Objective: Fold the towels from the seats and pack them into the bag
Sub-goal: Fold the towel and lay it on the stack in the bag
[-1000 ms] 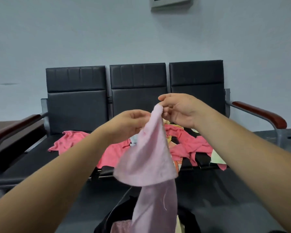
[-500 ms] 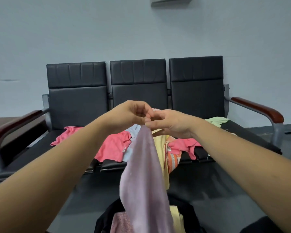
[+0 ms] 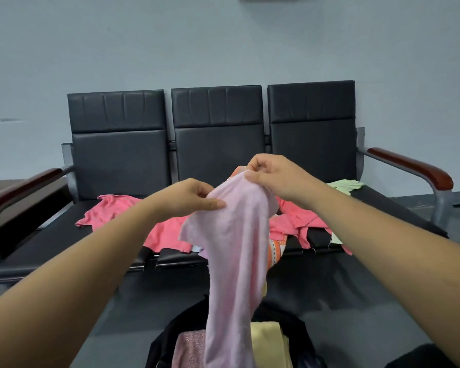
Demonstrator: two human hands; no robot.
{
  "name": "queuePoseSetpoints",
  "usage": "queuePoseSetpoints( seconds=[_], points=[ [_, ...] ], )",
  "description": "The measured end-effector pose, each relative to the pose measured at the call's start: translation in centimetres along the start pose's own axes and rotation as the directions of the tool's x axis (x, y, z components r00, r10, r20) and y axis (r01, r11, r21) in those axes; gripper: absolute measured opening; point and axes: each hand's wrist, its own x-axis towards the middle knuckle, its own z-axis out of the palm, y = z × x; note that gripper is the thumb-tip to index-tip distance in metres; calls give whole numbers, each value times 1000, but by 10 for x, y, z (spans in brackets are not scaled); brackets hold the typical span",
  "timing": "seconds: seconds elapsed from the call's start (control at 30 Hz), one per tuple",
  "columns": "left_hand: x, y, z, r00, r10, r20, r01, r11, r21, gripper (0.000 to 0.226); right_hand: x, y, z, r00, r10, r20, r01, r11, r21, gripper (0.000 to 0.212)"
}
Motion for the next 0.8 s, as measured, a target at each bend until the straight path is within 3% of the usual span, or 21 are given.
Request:
queuePoseSetpoints(
  seconds=[0.1, 0.17, 0.3, 0.4, 0.5, 0.6, 0.7, 0.8],
  points=[
    [2, -14, -4, 994, 1, -111, 31, 959, 283, 48, -1, 16, -4, 994, -5, 109, 38, 953, -302, 18],
    [5, -26, -7, 987, 5, -162, 58, 922, 382, 44, -3, 27, 0, 980, 29, 196, 50, 921, -386, 17],
    [6, -38, -10, 974, -4, -229, 95, 915, 391, 24, -8, 44, -6, 957, 116, 267, 7, 908, -419, 16],
    [7, -38, 0, 966, 23, -257, 72, 933, 353, 20, -13, 66, -10, 919, 250, 303, -44, 832, -554, 25],
    [12, -42, 5, 969, 26, -245, 83, 901, 426, 23, -16, 92, -11, 924, 303, 232, -99, 778, -620, 30],
    [13, -49, 0, 986, -3, -166, 97, 823, 559, 20, -20, 102, -13, 931, 338, 138, -131, 662, -738, 32],
    [14, -64, 2, 992, -75, -100, 122, 765, 632, 12, -23, 107, -12, 935, 350, 58, -165, 573, -803, 22],
    [14, -75, 8, 986, -100, -136, 164, 757, 633, 14, -21, 112, -12, 942, 323, -86, -287, 648, -706, 8]
  ],
)
